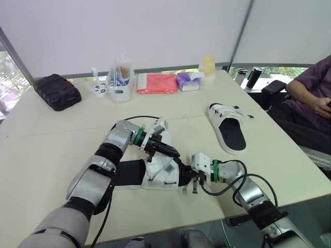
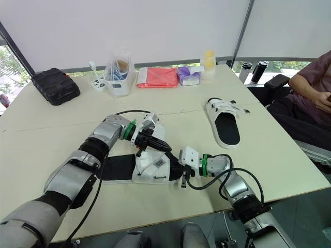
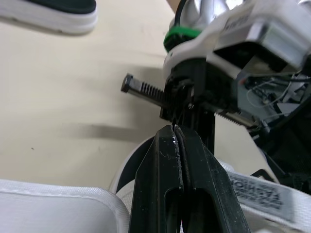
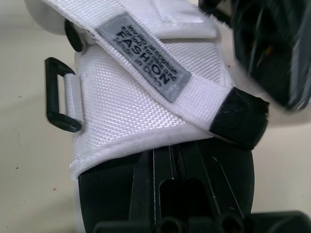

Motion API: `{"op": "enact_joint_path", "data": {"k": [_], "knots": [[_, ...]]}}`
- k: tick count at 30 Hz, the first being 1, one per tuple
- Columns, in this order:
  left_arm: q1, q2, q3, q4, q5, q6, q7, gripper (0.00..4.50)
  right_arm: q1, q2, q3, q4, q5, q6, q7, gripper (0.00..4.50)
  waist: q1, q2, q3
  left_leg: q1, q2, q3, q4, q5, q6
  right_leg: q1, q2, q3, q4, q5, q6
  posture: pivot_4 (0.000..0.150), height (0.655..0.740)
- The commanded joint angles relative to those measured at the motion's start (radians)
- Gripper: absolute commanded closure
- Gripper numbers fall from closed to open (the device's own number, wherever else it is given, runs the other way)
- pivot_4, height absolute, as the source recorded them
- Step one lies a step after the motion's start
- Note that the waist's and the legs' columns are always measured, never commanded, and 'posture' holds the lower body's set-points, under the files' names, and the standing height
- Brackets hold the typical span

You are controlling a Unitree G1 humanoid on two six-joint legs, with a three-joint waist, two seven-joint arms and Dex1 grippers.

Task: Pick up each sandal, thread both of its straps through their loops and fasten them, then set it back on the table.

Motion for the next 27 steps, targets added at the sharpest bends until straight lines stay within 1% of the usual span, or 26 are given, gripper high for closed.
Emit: {"op": "enact_joint_path", "data": {"k": [1,6,7,9,13,14,15,16,20,24,27], "knots": [[-0.014,0.005,0.066,-0.048,-0.043,0.043,0.014,4.49,0.028,-0.003,0.046,0.155,-0.119,0.050,-0.048,4.50,0.000,0.000,0.000,0.000,0.000,0.000,0.000,0.000,0.000,0.000,0.000,0.000,0.000,0.000,0.000,0.150,0.7400],[-0.015,0.012,0.083,-0.067,-0.038,0.059,0.016,4.49,0.021,-0.001,0.048,0.163,-0.120,0.046,-0.044,4.50,0.000,0.000,0.000,0.000,0.000,0.000,0.000,0.000,0.000,0.000,0.000,0.000,0.000,0.000,0.000,0.150,0.7400],[-0.014,0.013,0.073,-0.055,-0.021,0.036,0.024,4.24,0.020,-0.001,0.048,0.165,-0.120,0.045,-0.044,4.50,0.000,0.000,0.000,0.000,0.000,0.000,0.000,0.000,0.000,0.000,0.000,0.000,0.000,0.000,0.000,0.150,0.7400],[-0.013,0.013,0.061,-0.043,-0.004,0.015,0.021,3.63,0.020,0.000,0.049,0.168,-0.120,0.042,-0.043,4.50,0.000,0.000,0.000,0.001,0.000,0.000,0.000,0.000,0.000,0.000,0.000,0.000,0.001,0.000,0.000,0.150,0.7400],[-0.013,0.001,0.042,-0.031,0.019,-0.021,0.000,1.76,0.021,0.003,0.050,0.172,-0.120,0.039,-0.045,4.50,0.000,0.000,0.000,0.001,0.000,0.000,0.000,0.000,0.000,0.000,0.000,0.000,0.001,0.000,0.000,0.150,0.7400],[-0.016,-0.001,0.034,-0.026,0.028,-0.031,-0.010,1.24,0.022,0.003,0.050,0.170,-0.120,0.041,-0.045,4.50,0.000,0.000,0.000,0.001,0.000,0.000,0.000,0.000,0.000,0.000,0.000,0.000,0.001,0.000,0.000,0.150,0.7400],[-0.018,-0.003,0.030,-0.021,0.033,-0.037,-0.017,0.61,0.023,0.003,0.050,0.168,-0.119,0.042,-0.045,4.50,0.000,0.000,0.000,0.001,0.000,0.000,0.000,0.000,0.000,0.000,0.000,0.000,0.001,0.000,0.000,0.150,0.7400],[-0.027,0.003,-0.007,-0.020,0.026,-0.048,-0.022,0.29,0.025,0.003,0.050,0.167,-0.119,0.043,-0.045,4.50,0.000,0.000,0.000,0.001,0.000,0.000,0.000,0.000,0.000,0.000,0.000,0.000,0.001,0.000,0.000,0.150,0.7400],[-0.064,0.015,-0.093,-0.002,0.003,-0.088,-0.025,0.29,0.031,0.002,0.049,0.162,-0.119,0.044,-0.047,4.50,0.000,0.000,0.000,0.000,0.000,0.000,0.000,0.000,0.000,0.000,0.000,0.000,0.001,0.000,0.000,0.150,0.7400],[-0.104,0.019,-0.195,0.045,0.005,-0.167,-0.025,0.29,0.033,0.004,0.048,0.158,-0.119,0.048,-0.051,4.50,0.001,0.000,0.000,0.000,0.000,0.000,0.000,0.000,0.000,0.000,0.000,0.000,0.001,0.000,0.000,0.150,0.7400],[-0.121,0.010,-0.241,0.080,-0.009,-0.195,-0.025,0.29,0.034,0.007,0.047,0.156,-0.118,0.049,-0.056,4.50,0.000,0.000,0.000,0.000,0.000,0.000,0.000,0.000,0.000,0.000,0.000,0.000,0.001,0.000,0.000,0.150,0.7400]]}}
